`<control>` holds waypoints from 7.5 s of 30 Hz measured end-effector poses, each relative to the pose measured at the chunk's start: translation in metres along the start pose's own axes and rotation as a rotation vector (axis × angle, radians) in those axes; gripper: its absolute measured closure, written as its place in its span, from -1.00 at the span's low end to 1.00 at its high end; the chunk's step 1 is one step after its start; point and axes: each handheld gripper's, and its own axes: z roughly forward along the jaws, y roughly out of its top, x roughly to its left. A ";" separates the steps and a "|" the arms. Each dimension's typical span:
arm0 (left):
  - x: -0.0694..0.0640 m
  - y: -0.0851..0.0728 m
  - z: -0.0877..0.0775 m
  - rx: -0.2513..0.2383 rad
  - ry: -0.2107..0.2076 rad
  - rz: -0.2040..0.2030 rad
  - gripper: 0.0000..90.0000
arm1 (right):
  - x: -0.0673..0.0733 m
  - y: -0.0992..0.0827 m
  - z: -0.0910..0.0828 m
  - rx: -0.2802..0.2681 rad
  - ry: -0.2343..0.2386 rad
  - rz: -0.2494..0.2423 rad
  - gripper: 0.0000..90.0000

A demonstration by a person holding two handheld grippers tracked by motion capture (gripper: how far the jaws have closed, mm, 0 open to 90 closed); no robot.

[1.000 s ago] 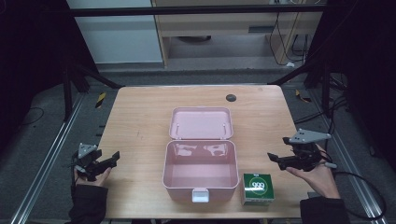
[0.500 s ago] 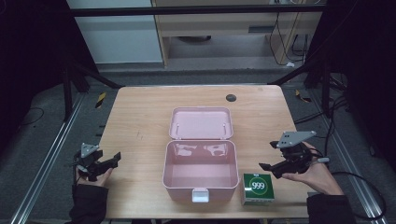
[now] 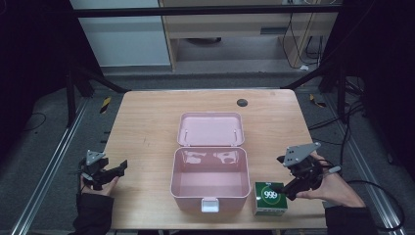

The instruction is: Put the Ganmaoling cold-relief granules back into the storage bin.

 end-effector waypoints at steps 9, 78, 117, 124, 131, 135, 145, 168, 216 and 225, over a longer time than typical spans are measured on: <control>0.000 0.000 -0.001 -0.001 0.000 0.000 -0.49 | 0.008 0.006 0.000 0.036 0.022 -0.042 -0.90; -0.001 0.000 0.003 0.029 0.003 0.032 -0.50 | 0.025 -0.019 0.084 0.344 0.152 -0.156 -0.78; -0.001 0.000 0.005 0.039 0.001 0.032 -0.50 | 0.008 0.028 -0.005 0.243 0.048 -0.133 -0.65; -0.001 0.000 0.005 0.039 0.002 0.033 -0.50 | 0.004 0.046 -0.020 0.223 0.033 -0.148 -0.65; -0.001 0.000 0.005 0.040 0.001 0.034 -0.50 | 0.002 0.065 -0.024 0.199 0.027 -0.167 -0.65; -0.001 0.000 0.005 0.038 0.002 0.034 -0.50 | 0.002 0.074 -0.025 0.179 0.030 -0.173 -0.65; -0.001 0.000 0.005 0.038 0.001 0.034 -0.50 | 0.003 0.104 -0.019 0.167 0.041 -0.209 -0.65; 0.000 0.001 0.004 0.033 0.003 0.034 -0.50 | 0.018 0.149 0.015 0.151 0.094 -0.290 -0.65; 0.001 0.001 0.003 0.029 0.008 0.034 -0.50 | 0.024 0.132 0.085 0.283 0.158 -0.321 -0.65; 0.001 0.001 0.003 0.030 0.009 0.035 -0.50 | 0.024 0.124 0.094 0.296 0.171 -0.319 -0.65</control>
